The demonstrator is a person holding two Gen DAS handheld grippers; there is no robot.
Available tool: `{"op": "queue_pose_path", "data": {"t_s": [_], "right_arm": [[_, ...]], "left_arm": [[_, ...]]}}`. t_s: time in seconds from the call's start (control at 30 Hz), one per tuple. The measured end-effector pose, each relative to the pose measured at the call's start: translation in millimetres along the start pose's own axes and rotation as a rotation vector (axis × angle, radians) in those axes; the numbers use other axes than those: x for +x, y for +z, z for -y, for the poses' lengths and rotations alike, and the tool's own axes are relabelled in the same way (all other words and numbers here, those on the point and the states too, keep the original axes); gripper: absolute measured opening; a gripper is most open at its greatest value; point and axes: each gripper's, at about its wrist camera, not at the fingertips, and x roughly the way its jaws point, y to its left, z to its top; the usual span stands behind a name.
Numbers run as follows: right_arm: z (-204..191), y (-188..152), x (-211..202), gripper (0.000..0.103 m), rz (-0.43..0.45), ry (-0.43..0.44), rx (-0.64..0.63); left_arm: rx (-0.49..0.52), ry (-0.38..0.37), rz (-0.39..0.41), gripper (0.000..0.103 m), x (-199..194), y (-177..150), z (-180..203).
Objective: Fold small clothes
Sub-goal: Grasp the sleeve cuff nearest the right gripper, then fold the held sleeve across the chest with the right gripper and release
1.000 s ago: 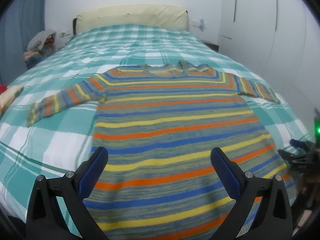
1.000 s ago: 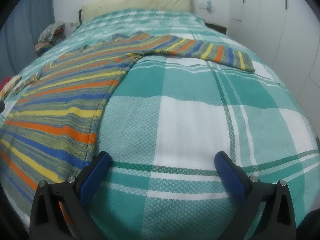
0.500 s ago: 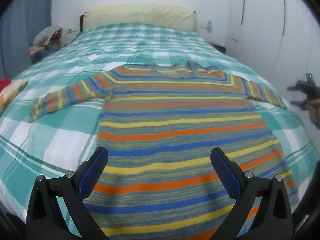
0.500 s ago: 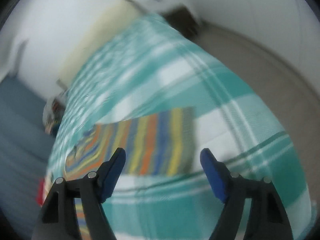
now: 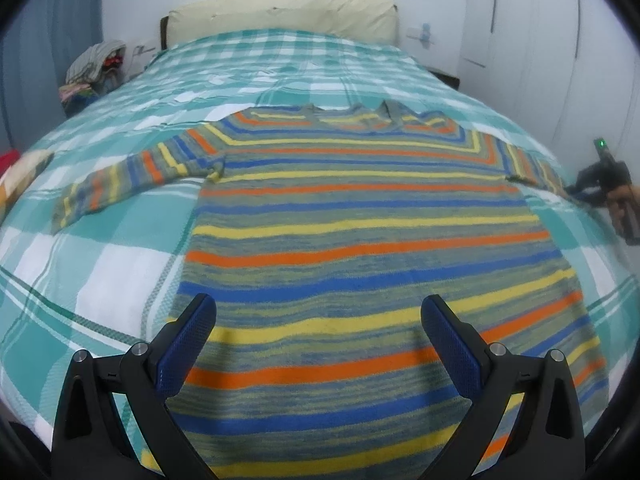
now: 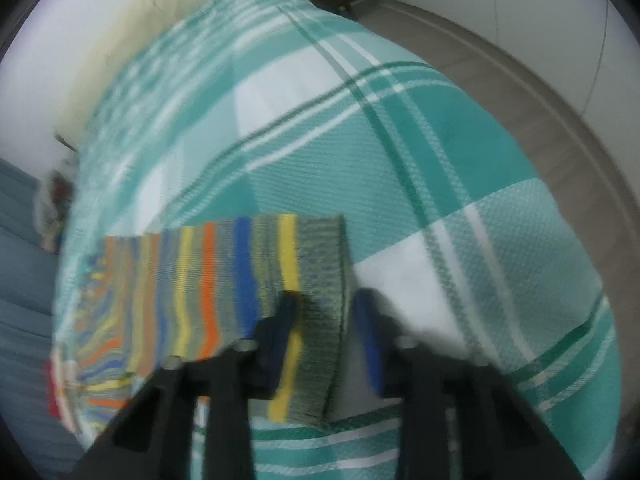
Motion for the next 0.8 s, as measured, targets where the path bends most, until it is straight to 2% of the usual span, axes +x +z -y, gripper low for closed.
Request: {"op": "queue_pose_path", "data": {"t_s": [0.03, 0.07, 0.17, 0.23, 0.33, 0.43, 0.5, 0.57, 0.63, 0.7, 0.77, 0.8], "right_arm": [[-2, 0, 1, 0.007, 0.004, -0.008, -0.003], [-3, 0, 0, 0.002, 0.006, -0.006, 0.001], [-15, 0, -16, 0.002, 0.064, -0.049, -0.023], [-36, 4, -41, 0.002, 0.122, -0.071, -0.071], [-97, 8, -89, 0.002, 0.213, -0.085, -0.203], [-178, 4, -122, 0.002, 0.235, 0.014, -0.326], [-226, -4, -127, 0.002, 0.218, 0.079, -0.393], [-281, -19, -122, 0.002, 0.186, 0.146, -0.472], [-334, -37, -98, 0.002, 0.141, 0.193, -0.539], [-363, -51, -75, 0.005, 0.086, 0.258, -0.563], [-377, -67, -40, 0.024, -0.028, 0.386, -0.526], [-379, -74, -29, 0.028, -0.074, 0.454, -0.496]], "left_arm": [[0.005, 0.007, 0.003, 0.102, 0, 0, 1], [0.01, 0.013, 0.008, 0.102, -1, 0, 2], [0.004, 0.011, 0.029, 0.102, -8, 2, 1], [-0.009, -0.015, 0.038, 0.102, -14, 4, -2], [-0.01, -0.038, 0.05, 0.102, -20, 7, -4], [-0.009, -0.032, 0.051, 0.102, -20, 9, -6], [-0.024, -0.033, 0.046, 0.102, -19, 10, -8], [-0.047, -0.041, 0.039, 0.102, -18, 10, -13], [-0.056, -0.038, 0.032, 0.102, -16, 10, -17], [-0.052, -0.019, 0.02, 0.102, -14, 8, -19], [-0.054, 0.006, 0.004, 0.102, -10, 7, -22], [-0.06, 0.01, -0.003, 0.102, -9, 6, -24]]}}
